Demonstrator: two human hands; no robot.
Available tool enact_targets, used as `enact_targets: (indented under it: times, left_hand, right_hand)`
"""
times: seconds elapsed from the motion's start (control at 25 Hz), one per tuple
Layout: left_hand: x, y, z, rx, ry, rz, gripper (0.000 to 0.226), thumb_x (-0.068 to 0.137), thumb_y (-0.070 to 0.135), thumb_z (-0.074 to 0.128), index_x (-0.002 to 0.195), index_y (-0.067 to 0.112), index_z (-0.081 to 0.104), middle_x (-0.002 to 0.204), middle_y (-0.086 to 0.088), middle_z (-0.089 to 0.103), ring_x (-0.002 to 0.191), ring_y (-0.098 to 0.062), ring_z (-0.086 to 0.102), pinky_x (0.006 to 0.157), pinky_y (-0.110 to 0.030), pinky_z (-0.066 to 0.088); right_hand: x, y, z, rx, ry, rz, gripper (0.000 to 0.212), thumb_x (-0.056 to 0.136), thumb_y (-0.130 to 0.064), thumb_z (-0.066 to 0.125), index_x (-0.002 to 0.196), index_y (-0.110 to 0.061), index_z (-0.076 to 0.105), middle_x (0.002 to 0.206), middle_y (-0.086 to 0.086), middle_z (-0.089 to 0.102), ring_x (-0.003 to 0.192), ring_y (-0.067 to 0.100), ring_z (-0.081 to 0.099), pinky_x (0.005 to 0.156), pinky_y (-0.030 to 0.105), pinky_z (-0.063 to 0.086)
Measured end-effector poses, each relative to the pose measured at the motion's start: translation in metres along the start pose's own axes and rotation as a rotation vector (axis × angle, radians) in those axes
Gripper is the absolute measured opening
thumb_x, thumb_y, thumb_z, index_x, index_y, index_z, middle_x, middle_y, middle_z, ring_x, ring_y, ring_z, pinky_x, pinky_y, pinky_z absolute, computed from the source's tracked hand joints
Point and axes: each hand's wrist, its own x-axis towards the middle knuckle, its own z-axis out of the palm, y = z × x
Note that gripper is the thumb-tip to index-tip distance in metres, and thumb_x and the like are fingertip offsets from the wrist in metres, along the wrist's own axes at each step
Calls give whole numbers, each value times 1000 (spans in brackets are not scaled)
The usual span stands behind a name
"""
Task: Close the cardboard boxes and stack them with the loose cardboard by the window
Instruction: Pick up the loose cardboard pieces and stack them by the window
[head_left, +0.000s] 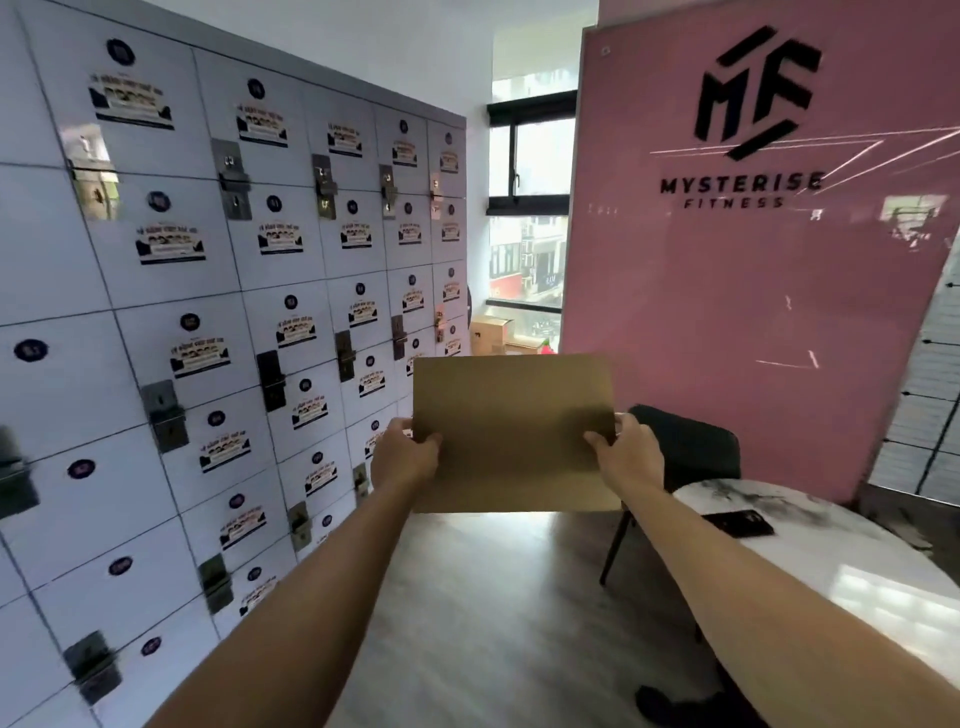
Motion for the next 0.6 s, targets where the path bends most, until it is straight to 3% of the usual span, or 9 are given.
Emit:
enact_targets:
  times: [0.28, 0.6]
  left_hand:
    - [198, -13, 47, -31, 2, -104, 44, 95, 33, 64, 135, 21, 52, 135, -5, 60, 117, -27, 59, 89, -39, 48]
    - [399, 5, 159, 10, -75, -56, 41, 95, 32, 65, 134, 22, 55, 132, -4, 63, 113, -26, 63, 91, -40, 51]
  right_hand:
    - [161, -23, 131, -28, -32, -21, 44, 94, -39, 64, 129, -13, 55, 118, 10, 59, 108, 29, 58, 95, 47, 50]
    - [339, 3, 230, -49, 42, 51, 40, 98, -34, 59, 129, -8, 55, 117, 12, 60, 105, 28, 59, 92, 42, 52]
